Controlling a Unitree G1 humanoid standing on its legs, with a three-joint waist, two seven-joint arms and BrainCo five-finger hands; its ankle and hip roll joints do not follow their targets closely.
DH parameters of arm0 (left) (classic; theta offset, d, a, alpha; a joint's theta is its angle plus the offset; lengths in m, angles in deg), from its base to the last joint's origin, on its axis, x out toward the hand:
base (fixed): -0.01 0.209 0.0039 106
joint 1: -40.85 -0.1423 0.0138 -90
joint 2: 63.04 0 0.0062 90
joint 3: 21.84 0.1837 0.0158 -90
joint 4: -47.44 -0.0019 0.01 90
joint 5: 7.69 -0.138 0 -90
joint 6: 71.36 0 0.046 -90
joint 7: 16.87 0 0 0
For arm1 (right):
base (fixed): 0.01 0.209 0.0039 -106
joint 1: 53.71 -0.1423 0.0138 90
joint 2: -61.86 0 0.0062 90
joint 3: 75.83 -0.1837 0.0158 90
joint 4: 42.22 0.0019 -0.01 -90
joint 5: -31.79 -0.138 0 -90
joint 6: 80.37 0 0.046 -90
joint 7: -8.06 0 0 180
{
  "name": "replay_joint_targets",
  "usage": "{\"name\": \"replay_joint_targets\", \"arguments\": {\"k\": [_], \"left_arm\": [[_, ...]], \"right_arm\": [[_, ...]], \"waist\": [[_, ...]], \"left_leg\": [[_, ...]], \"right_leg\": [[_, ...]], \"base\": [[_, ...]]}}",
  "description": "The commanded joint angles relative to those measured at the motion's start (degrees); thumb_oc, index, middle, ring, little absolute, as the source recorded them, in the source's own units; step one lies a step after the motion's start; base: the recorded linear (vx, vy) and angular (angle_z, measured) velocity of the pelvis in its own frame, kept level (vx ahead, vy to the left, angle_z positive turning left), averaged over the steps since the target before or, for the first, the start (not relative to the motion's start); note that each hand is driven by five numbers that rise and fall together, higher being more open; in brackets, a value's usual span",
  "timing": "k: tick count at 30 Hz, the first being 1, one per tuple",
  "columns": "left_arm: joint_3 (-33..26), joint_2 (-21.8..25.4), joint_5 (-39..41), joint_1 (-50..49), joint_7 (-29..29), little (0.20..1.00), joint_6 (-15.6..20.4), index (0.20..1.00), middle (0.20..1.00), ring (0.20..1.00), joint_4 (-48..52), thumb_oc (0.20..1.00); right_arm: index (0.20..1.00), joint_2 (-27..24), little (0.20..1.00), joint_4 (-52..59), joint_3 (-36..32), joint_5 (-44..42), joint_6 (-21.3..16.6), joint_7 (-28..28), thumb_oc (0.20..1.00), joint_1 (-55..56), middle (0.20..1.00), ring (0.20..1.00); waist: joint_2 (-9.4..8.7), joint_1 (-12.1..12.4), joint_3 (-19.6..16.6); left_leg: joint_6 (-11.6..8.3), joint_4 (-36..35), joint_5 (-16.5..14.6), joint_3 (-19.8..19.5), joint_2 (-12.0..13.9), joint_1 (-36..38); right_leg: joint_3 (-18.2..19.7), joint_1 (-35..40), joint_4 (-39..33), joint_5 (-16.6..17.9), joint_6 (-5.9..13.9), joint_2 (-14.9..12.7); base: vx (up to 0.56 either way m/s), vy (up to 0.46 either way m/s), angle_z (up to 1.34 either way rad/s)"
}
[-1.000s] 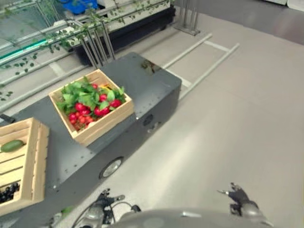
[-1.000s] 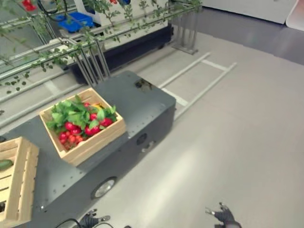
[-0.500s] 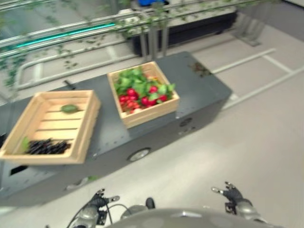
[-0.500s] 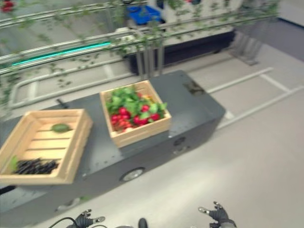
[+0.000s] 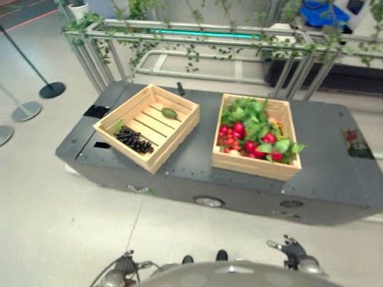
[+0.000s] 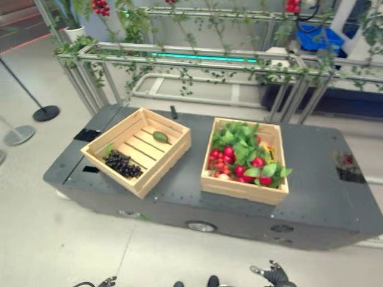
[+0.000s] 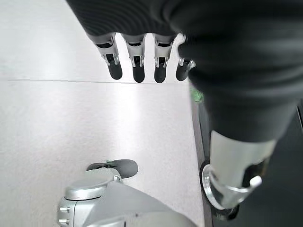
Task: Pick up the fruits from the basket on one side to the basket on the other side
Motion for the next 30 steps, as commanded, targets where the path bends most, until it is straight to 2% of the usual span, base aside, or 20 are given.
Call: {"name": "replay_joint_targets", "arguments": {"k": [1,3,4,5,7,8,10,12,14,16,20,22,23,24,25,26,27,30], "left_arm": [[-1.05,0.31,0.75,4.59,1.48,1.0,0.84,1.0,1.0,1.0,1.15,1.0],[-1.43,0.53,0.75,4.51,1.64,1.0,0.82,1.0,1.0,1.0,0.8,1.0],[-2.02,0.77,1.1,3.8,2.26,1.0,0.98,1.0,1.0,1.0,0.33,1.0],[-2.03,0.78,1.1,3.78,2.26,1.0,0.98,1.0,1.0,1.0,0.33,1.0],[-2.4,1.33,2.44,3.68,3.06,1.0,1.27,1.0,1.0,1.0,0.37,1.0],[-2.4,1.33,2.45,3.68,3.06,1.0,1.27,1.0,1.0,1.0,0.37,1.0],[-2.19,1.57,3.44,3.98,3.46,1.0,1.25,1.0,1.0,1.0,0.55,1.0],[-1.98,1.71,4.02,4.4,3.48,1.0,1.32,1.0,1.0,1.0,0.74,1.0],[-1.51,1.77,3.98,4.65,3.24,1.0,1.34,1.0,1.0,1.0,1.04,1.0],[-1.4,1.98,3.78,4.72,3.0,1.0,1.39,1.0,1.0,1.0,1.11,1.0],[-1.12,3.01,3.38,5.01,2.61,1.0,1.5,1.0,1.0,1.0,1.32,1.0],[-0.58,3.28,2.71,5.34,2.45,1.0,1.64,1.0,1.0,1.0,1.22,1.0],[-0.08,3.51,2.35,5.81,2.28,1.0,1.81,1.0,1.0,1.0,1.69,1.0],[-0.08,3.51,2.35,5.83,2.27,1.0,1.82,1.0,1.0,1.0,1.68,1.0],[-0.03,3.9,2.55,6.17,2.34,1.0,1.95,1.0,1.0,1.0,2.23,1.0],[-0.04,3.9,2.55,6.18,2.34,1.0,1.96,1.0,1.0,1.0,2.23,1.0],[-0.08,4.16,2.64,6.33,2.45,1.0,2.12,1.0,1.0,1.0,2.34,1.0],[-0.41,4.82,2.89,6.41,2.48,1.0,2.28,1.0,1.0,1.0,3.64,1.0]], "right_arm": [[1.0,-2.02,1.0,1.46,-0.22,1.11,-1.26,1.22,1.0,-2.75,1.0,1.0],[1.0,-2.08,1.0,1.5,-0.29,1.16,-1.28,1.43,1.0,-3.2,1.0,1.0],[1.0,-1.96,1.0,1.39,0.29,1.49,-1.46,1.6,1.0,-3.65,1.0,1.0],[1.0,-1.95,1.0,1.39,0.31,1.49,-1.47,1.6,1.0,-3.65,1.0,1.0],[1.0,-2.32,1.0,2.04,1.68,1.89,-1.68,1.43,1.0,-4.16,1.0,1.0],[1.0,-2.32,1.0,2.03,1.68,1.88,-1.68,1.43,1.0,-4.16,1.0,1.0],[1.0,-2.75,1.0,1.99,1.95,1.87,-1.77,1.65,1.0,-4.54,1.0,1.0],[1.0,-3.18,1.0,1.93,1.52,1.5,-1.79,1.64,1.0,-4.32,1.0,1.0],[1.0,-3.58,1.0,1.56,0.8,1.68,-1.61,1.6,1.0,-4.26,1.0,1.0],[1.0,-3.57,1.0,1.39,0.66,1.91,-1.43,1.7,1.0,-4.36,1.0,1.0],[1.0,-3.48,1.0,1.03,0.08,1.94,-1.07,1.46,1.0,-4.58,1.0,1.0],[1.0,-3.62,1.0,1.06,0.28,2.74,-0.9,1.49,1.0,-5.04,1.0,1.0],[1.0,-3.84,1.0,1.28,0.08,2.83,-0.88,1.62,1.0,-5.72,1.0,1.0],[1.0,-3.84,1.0,1.28,0.07,2.83,-0.87,1.63,1.0,-5.73,1.0,1.0],[1.0,-3.63,1.0,1.73,0.36,2.92,-0.86,1.83,1.0,-6.88,1.0,1.0],[1.0,-3.63,1.0,1.73,0.36,2.92,-0.85,1.83,1.0,-6.89,1.0,1.0],[1.0,-3.36,1.0,2.13,0.87,3.1,-0.86,1.91,1.0,-7.87,1.0,1.0],[1.0,-2.72,1.0,2.09,2.06,3.41,-1.0,1.53,1.0,-8.1,1.0,1.0]], "waist": [[-0.67,-1.89,1.31],[-0.65,-1.62,1.07],[-1.09,-0.81,0.41],[-1.1,-0.8,0.39],[-2.01,0.33,0.4],[-2.01,0.32,0.36],[-1.99,0.72,0.59],[-1.46,0.43,0.83],[-0.71,-0.42,1.32],[-0.76,-0.49,1.42],[-1.65,-1.04,1.65],[-1.77,-1.32,1.85],[-1.61,-1.69,2.26],[-1.62,-1.61,2.24],[-1.43,-1.5,2.82],[-1.44,-1.43,2.79],[-1.22,-0.84,3.03],[-0.97,-0.03,2.79]], "left_leg": [[-1.46,3.81,-1.48,21.06,1.86,-2.34],[-1.49,3.92,-2.07,20.7,2.33,-1.96],[-1.91,4.26,-1.67,18.31,3.87,-2.52],[-1.93,4.27,-1.68,18.33,3.88,-2.53],[-3.03,3.5,0.45,14.93,8.38,-4.17],[-3.05,3.51,0.45,14.92,8.39,-4.22],[-3.97,2.68,1.89,11.1,11.06,-4.8],[-4.7,2.2,2.75,10.39,12.31,-4.75],[-4.59,2.07,1.65,10.82,11.42,-3.69],[-4.35,2.03,1.28,11.18,10.83,-3.34],[-2.78,4.23,-1.48,13.18,8.44,-3.37],[-1.84,5.12,-2.46,14.06,7.19,-4.06],[-1.03,5.13,-3.01,15.31,6.16,-4.65],[-1.02,5.12,-3.02,15.39,6.16,-4.65],[-0.5,5.0,-3.27,16.82,5.61,-5.31],[-0.5,5.0,-3.27,16.9,5.62,-5.34],[-0.45,4.91,-3.22,18.48,5.89,-5.85],[-0.19,4.86,-2.9,20.04,5.47,-6.91]], "right_leg": [[0.05,-2.06,4.72,-3.27,9.16,-3.66],[0.22,-1.89,4.45,-3.43,8.81,-3.47],[1.56,-1.58,4.98,-4.09,8.36,-3.55],[1.59,-1.61,5.03,-4.14,8.35,-3.55],[3.33,-2.08,5.9,-5.1,8.41,-4.58],[3.33,-2.16,6.0,-5.17,8.39,-4.58],[4.5,-2.44,7.23,-6.47,8.27,-4.8],[4.78,-2.24,8.31,-7.24,8.3,-5.19],[5.73,-2.07,10.01,-7.27,8.66,-6.3],[6.07,-2.07,9.96,-6.8,8.93,-6.79],[8.94,-2.44,9.0,-4.5,10.6,-9.11],[10.14,-3.2,8.72,-3.46,11.38,-10.18],[11.01,-4.57,8.25,-1.61,12.18,-11.33],[11.1,-4.62,8.24,-1.58,12.19,-11.34],[11.15,-6.57,7.88,0.31,12.89,-12.07],[11.25,-6.68,7.92,0.32,12.89,-12.07],[9.3,-8.08,8.3,0.56,12.87,-12.27],[6.33,-8.02,9.12,-1.3,12.11,-11.58]], "base": [[-0.1,0.03,0.88],[0.04,-0.006,0.34],[0.08,0.004,0.0],[0.1,0.049,-0.1],[0.05,0.083,-0.16],[0.04,0.092,-0.24],[0.08,0.128,-0.33],[0.09,0.192,-0.2],[0.12,0.3,-0.14],[0.1,0.222,-0.13],[0.09,0.256,-0.22],[0.02,0.299,-0.37],[-0.01,0.248,-0.39],[-0.07,0.306,-0.6],[-0.05,0.132,-0.53],[-0.1,0.193,-0.7],[-0.08,0.105,-0.55],[-0.03,0.098,-0.73]]}}
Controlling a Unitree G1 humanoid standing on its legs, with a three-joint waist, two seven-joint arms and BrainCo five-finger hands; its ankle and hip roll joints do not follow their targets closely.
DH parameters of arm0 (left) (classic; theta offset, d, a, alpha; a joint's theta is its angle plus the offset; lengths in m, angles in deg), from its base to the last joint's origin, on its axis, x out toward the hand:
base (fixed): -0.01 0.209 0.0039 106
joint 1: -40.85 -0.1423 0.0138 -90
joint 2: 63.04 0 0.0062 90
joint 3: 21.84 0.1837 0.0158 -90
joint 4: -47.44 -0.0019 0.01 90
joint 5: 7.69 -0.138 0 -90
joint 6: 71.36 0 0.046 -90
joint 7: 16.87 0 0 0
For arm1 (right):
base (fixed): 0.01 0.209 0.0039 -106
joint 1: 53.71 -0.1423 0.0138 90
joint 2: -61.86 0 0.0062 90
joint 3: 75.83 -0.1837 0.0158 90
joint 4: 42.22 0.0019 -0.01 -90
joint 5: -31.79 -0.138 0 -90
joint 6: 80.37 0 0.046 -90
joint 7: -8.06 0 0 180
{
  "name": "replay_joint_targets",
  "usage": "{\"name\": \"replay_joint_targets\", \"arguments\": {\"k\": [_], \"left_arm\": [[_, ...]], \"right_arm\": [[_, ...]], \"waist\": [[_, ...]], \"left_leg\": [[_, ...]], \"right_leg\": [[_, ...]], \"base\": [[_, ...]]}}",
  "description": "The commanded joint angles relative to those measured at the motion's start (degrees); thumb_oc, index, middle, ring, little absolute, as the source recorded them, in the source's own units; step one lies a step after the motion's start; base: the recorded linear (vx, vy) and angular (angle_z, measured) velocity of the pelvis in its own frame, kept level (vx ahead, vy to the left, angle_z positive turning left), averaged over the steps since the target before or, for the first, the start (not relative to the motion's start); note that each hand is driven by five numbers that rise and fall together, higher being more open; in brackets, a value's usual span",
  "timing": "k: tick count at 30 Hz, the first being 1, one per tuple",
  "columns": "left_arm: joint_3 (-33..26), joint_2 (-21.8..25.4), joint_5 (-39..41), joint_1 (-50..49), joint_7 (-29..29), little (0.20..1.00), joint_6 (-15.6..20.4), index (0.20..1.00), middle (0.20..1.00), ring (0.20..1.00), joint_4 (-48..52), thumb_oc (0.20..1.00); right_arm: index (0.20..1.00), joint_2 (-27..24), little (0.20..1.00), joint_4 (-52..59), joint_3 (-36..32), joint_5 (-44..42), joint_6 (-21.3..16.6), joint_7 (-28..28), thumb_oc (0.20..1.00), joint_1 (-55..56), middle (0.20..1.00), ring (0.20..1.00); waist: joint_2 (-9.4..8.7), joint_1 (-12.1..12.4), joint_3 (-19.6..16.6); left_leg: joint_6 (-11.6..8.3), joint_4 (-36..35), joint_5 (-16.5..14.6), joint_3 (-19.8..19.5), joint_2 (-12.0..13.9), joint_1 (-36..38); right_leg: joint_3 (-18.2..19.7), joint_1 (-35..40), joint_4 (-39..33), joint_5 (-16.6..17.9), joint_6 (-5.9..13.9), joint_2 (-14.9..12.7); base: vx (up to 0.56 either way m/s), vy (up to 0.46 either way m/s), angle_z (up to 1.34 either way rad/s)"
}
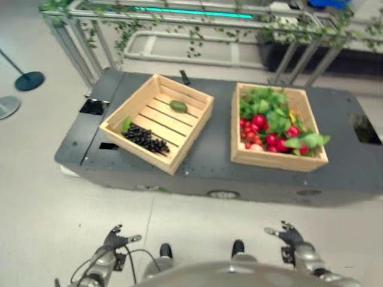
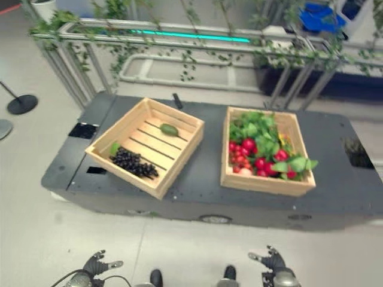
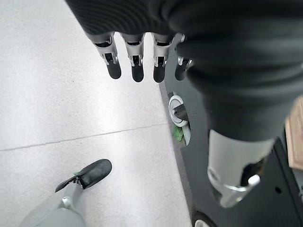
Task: Pick up the fruits from the basket on one side to the basket on the other side
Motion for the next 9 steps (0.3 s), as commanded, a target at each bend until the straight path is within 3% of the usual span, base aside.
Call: {"name": "replay_joint_targets", "arguments": {"k": [1,9], "left_arm": [[-0.11,-0.71,0.19,1.13,0.13,1.0,2.04,1.0,1.0,1.0,1.69,1.0],[0.53,-2.98,-0.05,0.14,-0.44,1.0,1.67,1.0,1.0,1.0,0.82,1.0]], "right_arm": [[1.0,-2.65,1.0,0.7,1.97,1.39,-1.06,0.21,1.0,-1.2,1.0,1.0],[1.0,-1.82,1.0,-1.07,2.0,1.92,-0.66,0.12,1.0,1.0,1.0,1.0]], "waist": [[2.7,0.38,0.5],[2.29,-0.18,-0.81]], "left_leg": [[1.53,5.0,-3.34,-2.33,-0.36,-3.4],[0.88,3.13,-2.97,-3.23,-0.04,0.91]], "right_leg": [[-1.03,3.0,3.16,-5.92,1.5,1.89],[-1.51,7.08,0.2,-5.82,1.17,2.97]], "base": [[0.08,0.003,-0.44],[0.08,-0.055,0.03]]}}
